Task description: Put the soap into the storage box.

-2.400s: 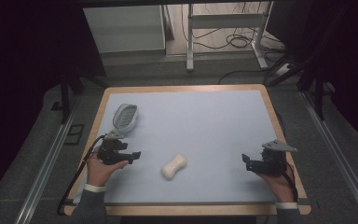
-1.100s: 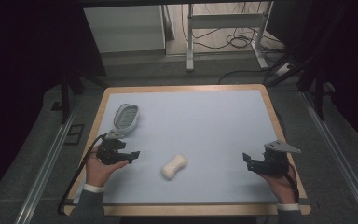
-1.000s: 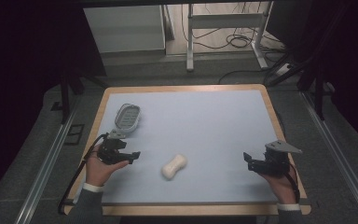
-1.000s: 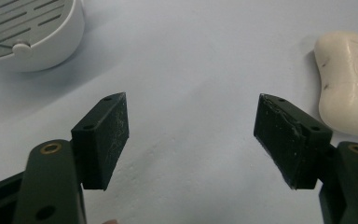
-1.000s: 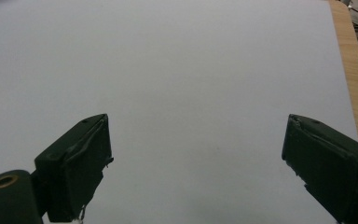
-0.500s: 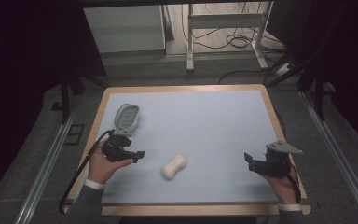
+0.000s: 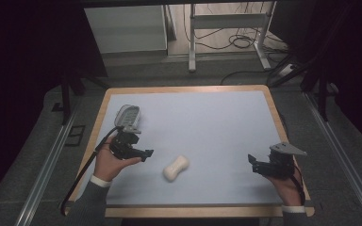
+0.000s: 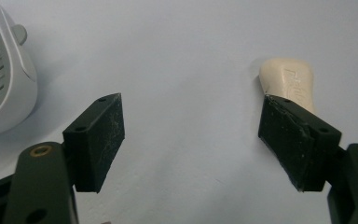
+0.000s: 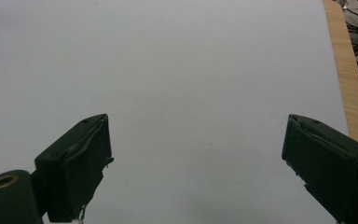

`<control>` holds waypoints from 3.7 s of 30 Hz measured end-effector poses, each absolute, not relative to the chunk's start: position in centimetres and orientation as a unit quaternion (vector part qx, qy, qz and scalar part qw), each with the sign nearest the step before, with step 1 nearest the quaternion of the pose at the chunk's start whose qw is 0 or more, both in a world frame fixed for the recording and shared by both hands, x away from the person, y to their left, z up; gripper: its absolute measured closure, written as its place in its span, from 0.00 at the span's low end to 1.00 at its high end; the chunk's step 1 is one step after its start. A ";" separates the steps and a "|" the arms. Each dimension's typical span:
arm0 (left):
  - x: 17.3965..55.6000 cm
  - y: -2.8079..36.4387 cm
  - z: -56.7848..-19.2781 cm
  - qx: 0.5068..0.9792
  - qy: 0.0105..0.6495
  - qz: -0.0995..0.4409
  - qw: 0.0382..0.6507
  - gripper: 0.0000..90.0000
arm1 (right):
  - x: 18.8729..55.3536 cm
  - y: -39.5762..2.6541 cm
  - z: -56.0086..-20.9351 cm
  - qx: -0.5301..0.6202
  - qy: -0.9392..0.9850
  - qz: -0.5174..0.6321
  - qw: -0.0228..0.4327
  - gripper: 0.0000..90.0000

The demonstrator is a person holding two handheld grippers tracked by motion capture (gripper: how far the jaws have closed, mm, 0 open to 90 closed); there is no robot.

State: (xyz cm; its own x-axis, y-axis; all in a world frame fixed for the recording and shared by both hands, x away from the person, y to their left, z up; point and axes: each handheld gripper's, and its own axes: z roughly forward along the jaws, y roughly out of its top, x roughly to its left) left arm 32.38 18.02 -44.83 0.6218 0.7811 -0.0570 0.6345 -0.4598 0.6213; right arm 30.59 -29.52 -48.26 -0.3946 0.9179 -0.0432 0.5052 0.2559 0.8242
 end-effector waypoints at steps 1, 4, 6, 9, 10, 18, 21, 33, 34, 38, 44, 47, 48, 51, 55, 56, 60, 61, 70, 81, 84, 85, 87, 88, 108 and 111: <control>32.4 17.9 -44.8 0.847 0.417 0.119 0.307 0.25 | 30.6 -29.5 -48.3 0.478 0.745 0.378 0.272 0.09; 32.5 17.3 -44.6 0.852 0.410 0.118 0.305 0.25 | 30.5 -29.5 -48.2 0.475 0.746 0.381 0.271 0.09; 32.5 17.1 -44.6 0.852 0.409 0.118 0.304 0.25 | 30.5 -29.5 -48.2 0.475 0.746 0.381 0.270 0.09; 32.6 16.5 -44.6 0.857 0.402 0.115 0.301 0.24 | 30.5 -29.5 -48.2 0.475 0.747 0.378 0.271 0.09; 32.6 16.4 -44.6 0.858 0.402 0.114 0.298 0.24 | 30.6 -29.5 -48.3 0.476 0.747 0.376 0.273 0.09; 32.6 14.6 -44.8 0.870 0.387 0.103 0.288 0.25 | 30.6 -29.9 -48.4 0.483 0.744 0.371 0.274 0.09; 32.7 13.4 -45.2 0.876 0.379 0.098 0.281 0.25 | 30.7 -29.9 -48.4 0.483 0.744 0.371 0.274 0.09; 32.6 11.2 -46.7 0.882 0.374 0.076 0.276 0.24 | 30.6 -30.1 -48.6 0.487 0.744 0.367 0.273 0.09; 32.5 10.9 -46.9 0.884 0.372 0.072 0.273 0.24 | 30.7 -30.1 -48.7 0.487 0.745 0.365 0.272 0.09; 32.4 10.2 -47.7 0.887 0.369 0.067 0.268 0.24 | 30.7 -30.0 -48.8 0.488 0.745 0.363 0.273 0.09; 32.0 9.1 -48.9 0.893 0.363 0.058 0.259 0.24 | 30.7 -30.0 -48.9 0.490 0.746 0.359 0.272 0.09; 32.0 8.8 -49.1 0.894 0.363 0.055 0.257 0.24 | 30.7 -29.9 -48.9 0.489 0.747 0.359 0.272 0.09; 32.0 8.8 -49.2 0.894 0.363 0.056 0.256 0.24 | 30.7 -29.9 -48.9 0.489 0.747 0.359 0.272 0.09; 32.0 8.5 -49.5 0.895 0.362 0.054 0.254 0.24 | 30.7 -30.0 -49.0 0.491 0.747 0.357 0.271 0.09; 31.9 8.2 -49.9 0.897 0.361 0.055 0.248 0.24 | 30.8 -30.0 -49.1 0.492 0.747 0.355 0.271 0.09; 31.9 8.1 -50.0 0.897 0.362 0.055 0.247 0.24 | 30.8 -30.0 -49.1 0.492 0.747 0.355 0.271 0.09; 31.9 7.8 -50.4 0.896 0.366 0.060 0.245 0.25 | 30.8 -29.9 -49.2 0.493 0.747 0.354 0.272 0.09; 31.9 7.7 -50.5 0.896 0.366 0.061 0.243 0.25 | 30.8 -30.0 -49.3 0.494 0.747 0.352 0.273 0.09; 32.0 7.2 -51.4 0.897 0.370 0.067 0.233 0.30 | 30.9 -30.1 -49.3 0.499 0.745 0.349 0.272 0.09; 31.6 7.1 -51.4 0.898 0.362 0.072 0.239 0.52 | 30.9 -30.2 -49.4 0.504 0.742 0.348 0.272 0.09; 31.7 7.1 -51.4 0.898 0.362 0.071 0.239 0.54 | 30.9 -30.1 -49.4 0.505 0.742 0.348 0.272 0.09; 31.7 7.1 -51.4 0.898 0.362 0.070 0.240 0.54 | 30.9 -30.1 -49.4 0.505 0.742 0.348 0.272 0.09; 31.7 7.2 -51.3 0.899 0.360 0.068 0.240 0.54 | 30.9 -30.2 -49.4 0.505 0.741 0.348 0.272 0.09; 31.7 7.2 -51.3 0.899 0.360 0.068 0.240 0.55 | 30.9 -30.2 -49.4 0.505 0.741 0.348 0.272 0.09; 32.0 8.7 -49.3 0.890 0.363 0.077 0.266 0.55 | 30.9 -30.5 -49.4 0.511 0.738 0.346 0.273 0.09; 32.0 8.9 -49.1 0.889 0.363 0.081 0.268 0.55 | 30.9 -30.5 -49.3 0.512 0.737 0.347 0.273 0.09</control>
State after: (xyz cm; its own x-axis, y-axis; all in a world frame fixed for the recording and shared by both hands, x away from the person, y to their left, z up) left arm 32.02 8.92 -49.06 0.7237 0.6882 -0.0509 0.6020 -0.5936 0.5341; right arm 30.92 -30.52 -49.35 -0.3266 0.9440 -0.0462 0.5651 0.2342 0.7911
